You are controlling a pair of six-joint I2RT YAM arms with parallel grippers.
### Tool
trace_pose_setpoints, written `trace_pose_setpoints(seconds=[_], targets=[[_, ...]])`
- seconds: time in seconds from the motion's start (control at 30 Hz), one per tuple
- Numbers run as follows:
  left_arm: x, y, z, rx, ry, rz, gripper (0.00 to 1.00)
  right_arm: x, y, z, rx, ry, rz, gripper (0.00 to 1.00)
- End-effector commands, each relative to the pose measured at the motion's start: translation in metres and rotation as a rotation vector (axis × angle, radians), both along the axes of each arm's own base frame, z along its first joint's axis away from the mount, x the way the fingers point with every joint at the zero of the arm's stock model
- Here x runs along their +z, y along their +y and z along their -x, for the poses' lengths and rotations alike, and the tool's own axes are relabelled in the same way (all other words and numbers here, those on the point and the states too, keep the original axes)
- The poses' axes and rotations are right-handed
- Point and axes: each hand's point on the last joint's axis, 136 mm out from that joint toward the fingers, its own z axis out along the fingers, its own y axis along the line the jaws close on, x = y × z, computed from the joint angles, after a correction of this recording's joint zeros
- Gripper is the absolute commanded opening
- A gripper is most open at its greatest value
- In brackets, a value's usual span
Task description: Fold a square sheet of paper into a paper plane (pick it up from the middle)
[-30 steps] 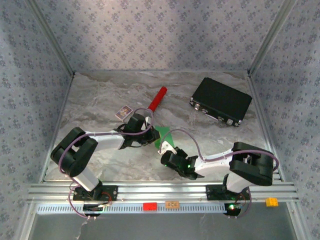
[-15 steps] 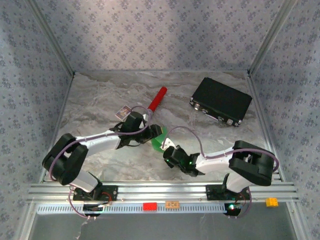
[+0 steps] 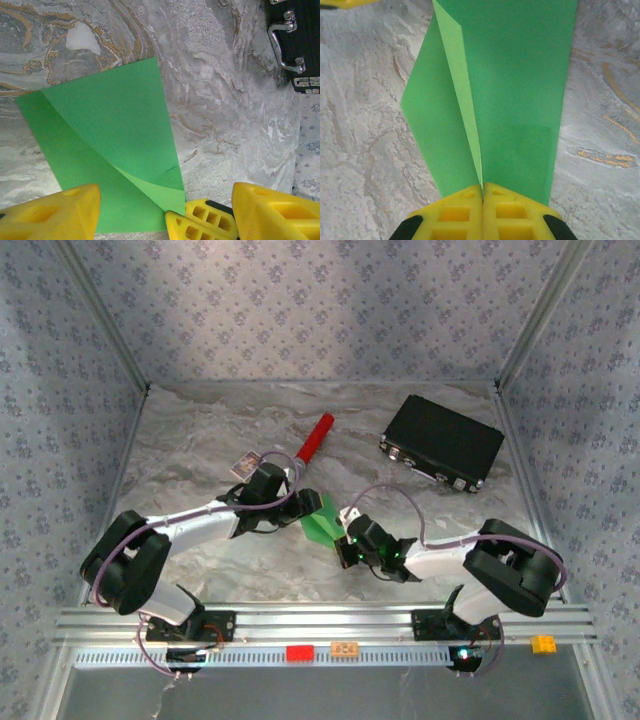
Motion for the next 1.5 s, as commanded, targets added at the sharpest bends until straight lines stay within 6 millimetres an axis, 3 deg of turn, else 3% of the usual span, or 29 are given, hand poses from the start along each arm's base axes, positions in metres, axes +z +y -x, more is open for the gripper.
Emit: trace_pose_setpoints(seconds=[0.0, 0.33, 0.6, 0.8, 1.2, 1.47], targets=[[0.013, -0.005, -0.004, -0.015, -0.038, 0.008, 0.69, 0.002, 0.009, 0.012, 0.022, 0.152, -0.136, 0.03], [0.011, -0.006, -0.003, -0.021, -0.029, 0.007, 0.64, 0.007, 0.017, 0.012, 0.016, 0.334, -0.296, 0.04], [0.009, -0.008, -0.003, -0.027, -0.026, 0.012, 0.38, 0.005, 0.018, 0.008, -0.027, 0.425, -0.381, 0.04], [0.003, -0.01, -0.001, -0.035, -0.016, 0.012, 0.23, 0.004, 0.012, 0.008, -0.064, 0.439, -0.416, 0.03], [-0.013, -0.034, 0.003, -0.101, 0.012, 0.037, 0.15, 0.0, 0.008, 0.007, -0.122, 0.496, -0.496, 0.02], [-0.022, -0.037, 0.003, -0.105, 0.02, 0.028, 0.15, -0.001, 0.007, 0.006, -0.145, 0.536, -0.549, 0.01]])
